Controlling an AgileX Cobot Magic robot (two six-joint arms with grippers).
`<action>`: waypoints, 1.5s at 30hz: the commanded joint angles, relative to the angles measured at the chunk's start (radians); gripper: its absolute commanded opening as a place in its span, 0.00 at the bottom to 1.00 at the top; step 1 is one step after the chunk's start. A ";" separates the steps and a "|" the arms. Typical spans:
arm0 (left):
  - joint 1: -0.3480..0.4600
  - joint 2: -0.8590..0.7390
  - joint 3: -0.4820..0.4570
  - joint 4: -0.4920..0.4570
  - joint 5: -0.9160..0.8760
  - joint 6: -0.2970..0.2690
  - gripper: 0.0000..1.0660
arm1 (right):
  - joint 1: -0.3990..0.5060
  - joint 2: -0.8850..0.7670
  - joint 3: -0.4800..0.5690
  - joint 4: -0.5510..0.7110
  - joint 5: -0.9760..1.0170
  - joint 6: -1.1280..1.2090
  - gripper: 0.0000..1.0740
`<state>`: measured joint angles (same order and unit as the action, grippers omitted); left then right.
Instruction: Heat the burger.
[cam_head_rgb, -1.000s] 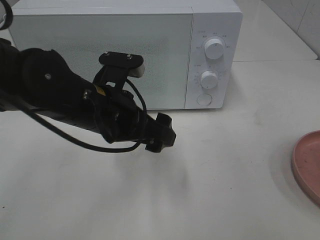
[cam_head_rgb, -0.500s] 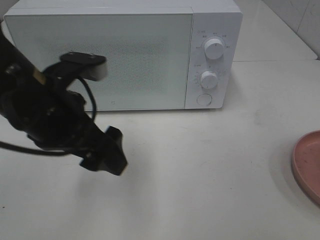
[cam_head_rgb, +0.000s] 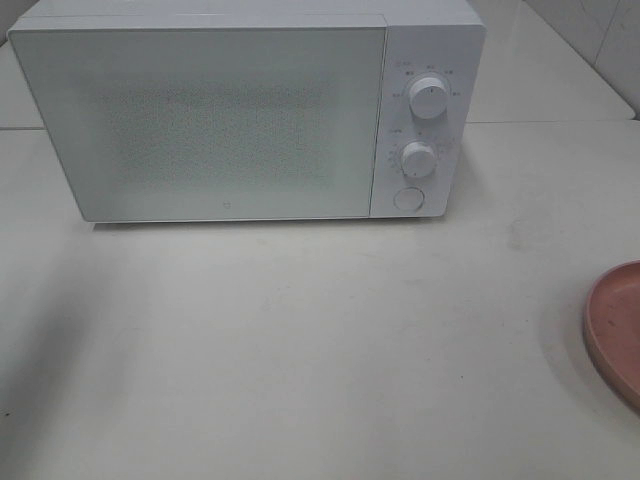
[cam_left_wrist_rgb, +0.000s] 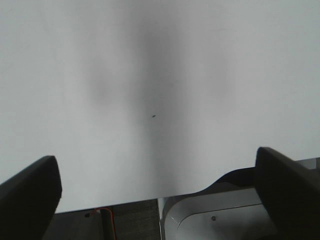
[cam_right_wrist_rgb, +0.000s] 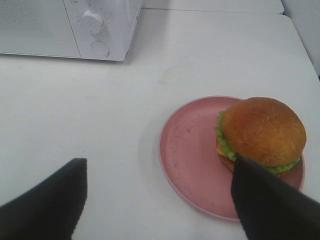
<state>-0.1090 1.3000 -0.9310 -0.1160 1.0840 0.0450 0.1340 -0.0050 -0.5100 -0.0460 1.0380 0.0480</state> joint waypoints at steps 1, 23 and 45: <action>0.105 -0.090 0.007 0.040 0.079 -0.062 0.94 | -0.005 -0.025 0.005 0.005 -0.006 -0.011 0.71; 0.135 -0.865 0.398 0.066 -0.020 -0.006 0.94 | -0.005 -0.025 0.005 0.005 -0.006 -0.011 0.71; 0.135 -1.334 0.434 0.062 -0.054 -0.001 0.94 | -0.005 -0.025 0.005 0.004 -0.006 -0.011 0.71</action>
<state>0.0250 -0.0030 -0.5000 -0.0470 1.0320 0.0400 0.1340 -0.0050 -0.5100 -0.0460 1.0380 0.0480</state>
